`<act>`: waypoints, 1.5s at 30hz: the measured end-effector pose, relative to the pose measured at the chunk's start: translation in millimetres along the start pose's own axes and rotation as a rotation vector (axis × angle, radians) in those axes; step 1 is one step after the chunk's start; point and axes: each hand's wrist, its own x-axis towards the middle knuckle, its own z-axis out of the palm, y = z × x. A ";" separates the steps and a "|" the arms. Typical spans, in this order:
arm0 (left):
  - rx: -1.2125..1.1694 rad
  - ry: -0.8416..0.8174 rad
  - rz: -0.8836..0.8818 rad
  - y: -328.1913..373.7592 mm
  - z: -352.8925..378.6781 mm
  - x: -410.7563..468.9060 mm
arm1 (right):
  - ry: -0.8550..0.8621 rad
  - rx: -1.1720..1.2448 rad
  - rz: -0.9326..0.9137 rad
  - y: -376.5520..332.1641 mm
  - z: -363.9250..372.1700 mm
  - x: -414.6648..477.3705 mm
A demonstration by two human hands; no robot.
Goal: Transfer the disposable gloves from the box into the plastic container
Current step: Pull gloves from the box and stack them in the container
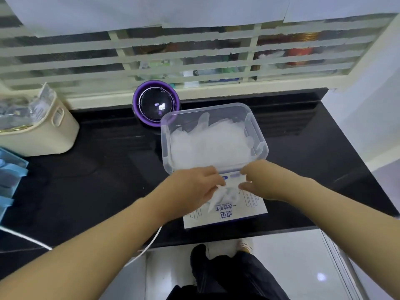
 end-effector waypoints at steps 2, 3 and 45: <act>0.015 -0.134 -0.040 6.4 19.9 -4.7 | 0.043 0.141 0.060 0.0 16.4 7.9; 0.040 -0.200 -0.068 7.1 30.9 -5.8 | 0.074 0.259 0.085 -1.0 23.3 11.7; 0.279 -0.148 0.013 9.4 64.2 -27.1 | 0.253 0.460 -0.037 -20.5 49.2 1.8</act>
